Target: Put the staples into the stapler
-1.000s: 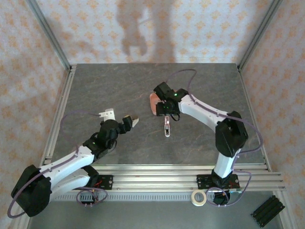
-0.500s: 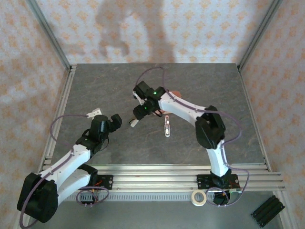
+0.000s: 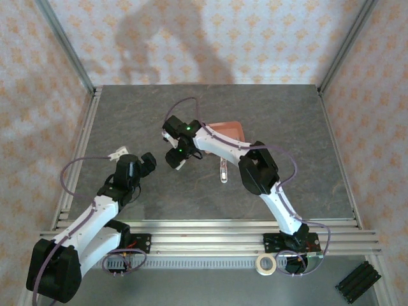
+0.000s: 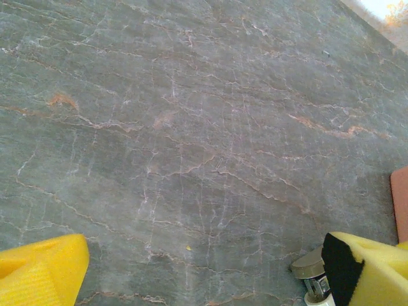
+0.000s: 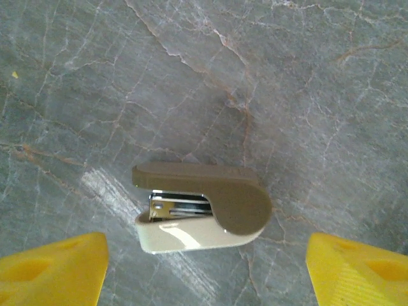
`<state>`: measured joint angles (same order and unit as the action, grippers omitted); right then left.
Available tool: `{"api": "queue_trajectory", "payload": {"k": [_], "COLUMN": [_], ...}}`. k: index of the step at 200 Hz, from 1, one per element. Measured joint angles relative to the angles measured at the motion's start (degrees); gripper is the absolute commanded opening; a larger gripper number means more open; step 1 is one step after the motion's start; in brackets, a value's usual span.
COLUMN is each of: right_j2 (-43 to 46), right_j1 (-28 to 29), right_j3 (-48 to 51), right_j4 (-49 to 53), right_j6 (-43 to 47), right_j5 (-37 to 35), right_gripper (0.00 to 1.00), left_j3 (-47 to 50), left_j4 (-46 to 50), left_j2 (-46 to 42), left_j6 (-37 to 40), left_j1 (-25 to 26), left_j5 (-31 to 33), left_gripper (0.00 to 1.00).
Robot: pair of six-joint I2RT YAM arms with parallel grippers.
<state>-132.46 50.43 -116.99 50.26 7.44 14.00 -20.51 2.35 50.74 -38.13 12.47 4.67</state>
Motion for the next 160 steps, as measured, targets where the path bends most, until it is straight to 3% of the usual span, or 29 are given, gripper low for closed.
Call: {"api": "queue_trajectory", "payload": {"k": [160], "right_j2": [-5.05], "right_j1": [-0.11], "right_j3": [-0.76], "right_j4": [-0.57], "right_j6": [-3.78], "right_j5": [-0.07], "right_gripper": [0.75], "left_j3": [0.0], "left_j4": [0.09], "left_j2": [-0.02], "left_j6": [0.04], "left_j1": [-0.63], "left_j5": [-1.29], "left_gripper": [0.95]}}
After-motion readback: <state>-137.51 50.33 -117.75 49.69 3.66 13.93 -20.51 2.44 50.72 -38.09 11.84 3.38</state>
